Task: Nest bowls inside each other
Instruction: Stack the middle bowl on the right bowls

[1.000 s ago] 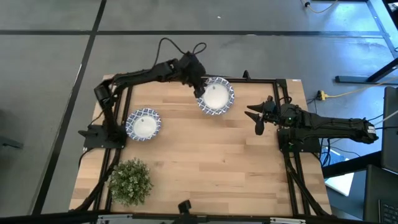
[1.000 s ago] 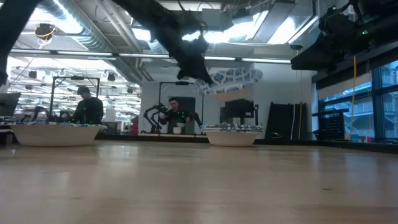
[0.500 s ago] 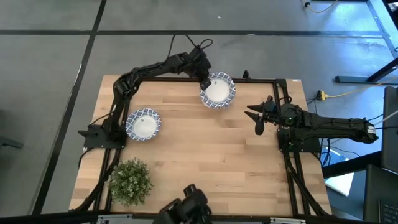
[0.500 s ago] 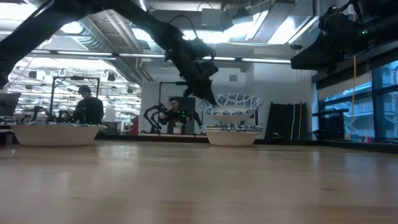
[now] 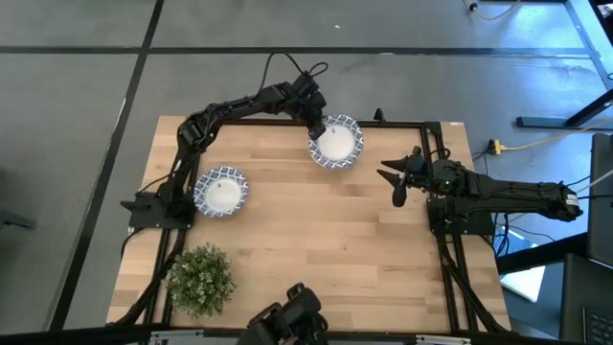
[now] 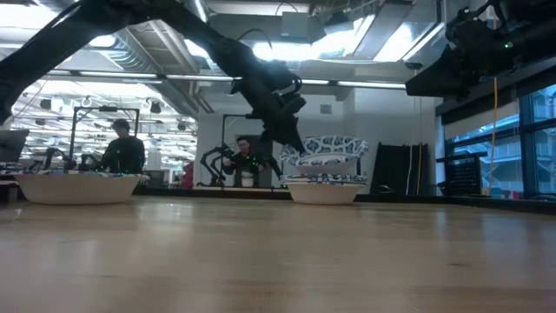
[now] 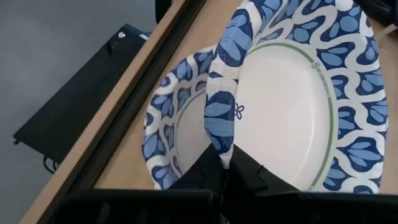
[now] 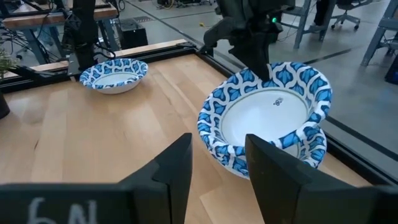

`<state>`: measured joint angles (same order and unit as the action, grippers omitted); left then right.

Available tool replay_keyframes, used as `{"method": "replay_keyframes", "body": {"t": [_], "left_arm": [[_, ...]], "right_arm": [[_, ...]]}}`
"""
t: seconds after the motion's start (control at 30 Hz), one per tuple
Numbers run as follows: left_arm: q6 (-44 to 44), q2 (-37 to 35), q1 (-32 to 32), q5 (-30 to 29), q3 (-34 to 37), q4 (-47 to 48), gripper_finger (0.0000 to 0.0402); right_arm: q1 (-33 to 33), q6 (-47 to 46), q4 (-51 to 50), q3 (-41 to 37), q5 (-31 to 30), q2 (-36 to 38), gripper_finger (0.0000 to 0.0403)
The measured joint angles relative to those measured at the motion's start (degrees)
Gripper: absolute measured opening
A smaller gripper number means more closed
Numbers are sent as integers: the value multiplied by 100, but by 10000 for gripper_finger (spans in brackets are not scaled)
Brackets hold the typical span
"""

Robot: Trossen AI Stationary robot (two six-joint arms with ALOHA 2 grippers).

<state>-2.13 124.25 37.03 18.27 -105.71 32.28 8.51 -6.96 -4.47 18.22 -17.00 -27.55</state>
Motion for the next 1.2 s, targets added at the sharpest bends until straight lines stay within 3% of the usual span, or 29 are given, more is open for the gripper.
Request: {"method": "replay_keyframes", "body": {"t": [0.5,0.87,1.2], "left_arm": [[263,121,-41,-101,0,-290,13],[-148,116,-63,-275,0,-72,39],[-251,114,-65,-373,0,25,113]], "right_arm": [[-1,-20,-7,0,4,0,149],[-2,-17,-13,0,7,0,149],[-2,-4,-13,0,7,0,149]]}}
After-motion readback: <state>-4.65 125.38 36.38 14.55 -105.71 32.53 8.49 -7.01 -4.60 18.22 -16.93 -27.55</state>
